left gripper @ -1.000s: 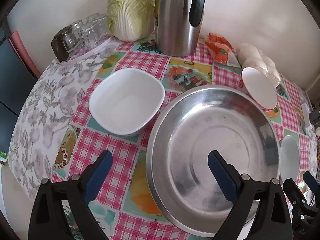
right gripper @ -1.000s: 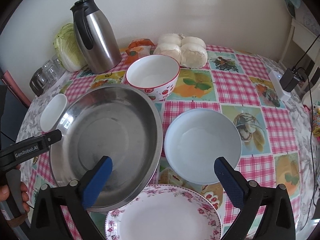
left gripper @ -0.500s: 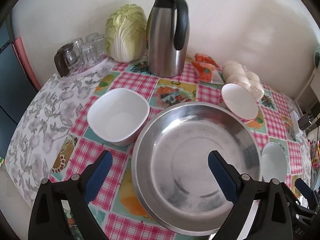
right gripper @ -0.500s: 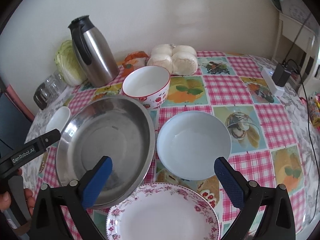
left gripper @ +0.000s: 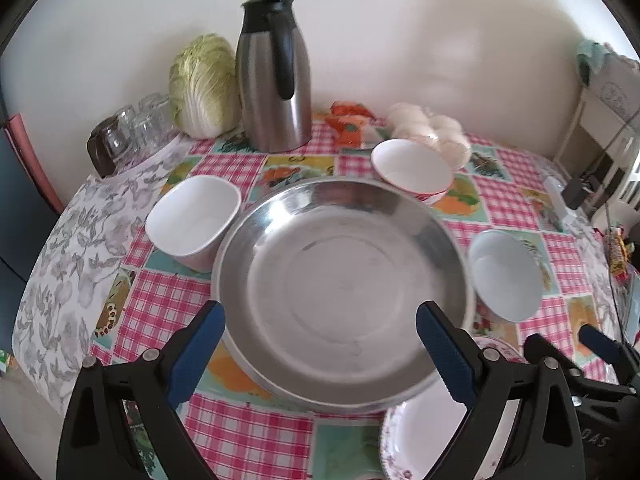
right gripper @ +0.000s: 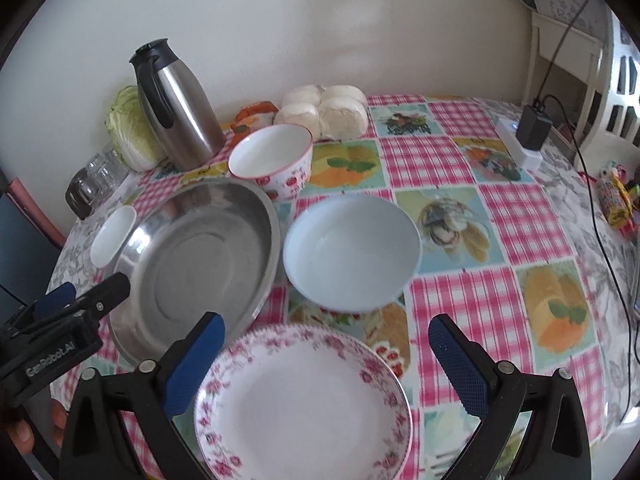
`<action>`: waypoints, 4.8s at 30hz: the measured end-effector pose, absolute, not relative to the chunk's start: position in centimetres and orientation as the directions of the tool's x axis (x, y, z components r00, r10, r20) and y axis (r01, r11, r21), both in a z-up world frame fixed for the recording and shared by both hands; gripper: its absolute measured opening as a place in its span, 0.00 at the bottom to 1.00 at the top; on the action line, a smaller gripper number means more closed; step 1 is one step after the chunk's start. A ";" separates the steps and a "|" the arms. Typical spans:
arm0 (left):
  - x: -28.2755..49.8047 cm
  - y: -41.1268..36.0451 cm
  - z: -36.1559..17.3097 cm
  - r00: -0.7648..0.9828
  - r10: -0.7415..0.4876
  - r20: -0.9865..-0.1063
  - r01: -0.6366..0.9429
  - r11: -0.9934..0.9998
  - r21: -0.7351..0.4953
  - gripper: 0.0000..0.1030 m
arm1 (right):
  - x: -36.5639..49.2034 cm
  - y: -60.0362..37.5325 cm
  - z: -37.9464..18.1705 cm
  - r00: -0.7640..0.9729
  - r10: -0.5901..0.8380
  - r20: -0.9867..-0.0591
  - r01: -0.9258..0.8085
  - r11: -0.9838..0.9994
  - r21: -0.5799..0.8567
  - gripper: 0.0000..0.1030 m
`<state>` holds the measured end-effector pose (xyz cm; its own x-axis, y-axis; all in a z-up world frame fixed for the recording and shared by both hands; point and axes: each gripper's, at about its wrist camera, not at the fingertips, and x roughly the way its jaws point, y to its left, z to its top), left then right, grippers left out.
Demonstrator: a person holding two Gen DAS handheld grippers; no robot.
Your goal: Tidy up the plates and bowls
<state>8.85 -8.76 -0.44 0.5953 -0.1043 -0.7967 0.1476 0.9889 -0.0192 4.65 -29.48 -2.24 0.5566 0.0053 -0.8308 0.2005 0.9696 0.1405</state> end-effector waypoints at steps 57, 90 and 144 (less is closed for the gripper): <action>6.6 -11.4 -11.3 0.103 -0.265 -0.959 0.150 0.957 -0.248 0.36 | 0.9 -38.3 -11.2 0.350 0.270 -0.897 0.445 0.794 0.413 0.18; 5.9 -12.5 -7.8 0.197 -0.315 -0.928 0.249 0.932 -0.263 0.20 | -2.1 -40.1 -7.5 0.410 0.252 -0.876 0.410 0.807 0.424 0.15; 13.5 -7.6 6.4 0.554 -0.439 -0.708 0.221 0.897 -0.383 0.20 | 5.6 -36.4 6.9 0.673 0.240 -0.700 0.216 0.841 0.496 0.15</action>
<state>13.49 -7.63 6.40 0.5536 -0.4387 -0.7078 0.2213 0.8969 -0.3829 5.58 -36.41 6.93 0.6726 0.2402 -0.7000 0.2157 0.8412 0.4959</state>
